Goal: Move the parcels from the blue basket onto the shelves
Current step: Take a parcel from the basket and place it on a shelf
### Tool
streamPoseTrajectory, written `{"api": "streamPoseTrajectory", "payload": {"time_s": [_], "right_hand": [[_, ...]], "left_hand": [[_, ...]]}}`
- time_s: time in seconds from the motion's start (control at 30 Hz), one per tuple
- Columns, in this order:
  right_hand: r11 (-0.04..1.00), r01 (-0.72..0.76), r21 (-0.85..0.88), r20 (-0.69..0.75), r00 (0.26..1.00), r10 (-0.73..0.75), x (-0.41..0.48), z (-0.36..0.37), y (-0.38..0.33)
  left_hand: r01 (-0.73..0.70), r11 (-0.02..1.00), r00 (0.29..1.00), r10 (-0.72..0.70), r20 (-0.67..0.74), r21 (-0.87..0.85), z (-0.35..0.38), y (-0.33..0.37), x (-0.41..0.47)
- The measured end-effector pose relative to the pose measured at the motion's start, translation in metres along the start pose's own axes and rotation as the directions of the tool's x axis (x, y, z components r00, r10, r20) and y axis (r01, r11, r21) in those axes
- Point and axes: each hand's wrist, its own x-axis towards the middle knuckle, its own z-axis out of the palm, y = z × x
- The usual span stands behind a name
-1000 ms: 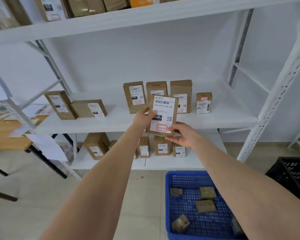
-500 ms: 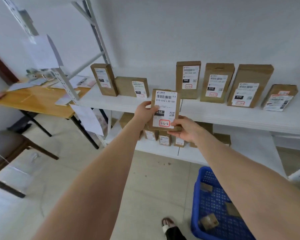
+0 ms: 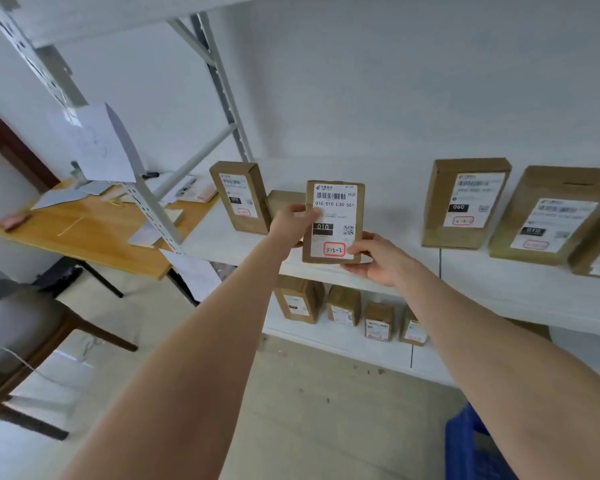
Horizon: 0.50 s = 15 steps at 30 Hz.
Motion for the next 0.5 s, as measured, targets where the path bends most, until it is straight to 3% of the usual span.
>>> {"api": "streamPoseTrajectory", "payload": {"time_s": [0.27,0.5], "right_hand": [[0.998,0.066,0.006,-0.051,0.997,-0.066,0.029,0.031,-0.036],[0.985,0.170,0.025,-0.159,0.974,-0.164,0.027,0.060,-0.044]], "left_hand": [[-0.114,0.991,0.992,0.110,0.056,0.069,-0.027,0.025,0.068],[-0.219,0.974,0.954,0.200,0.224,0.062,-0.052,0.044,0.116]]}}
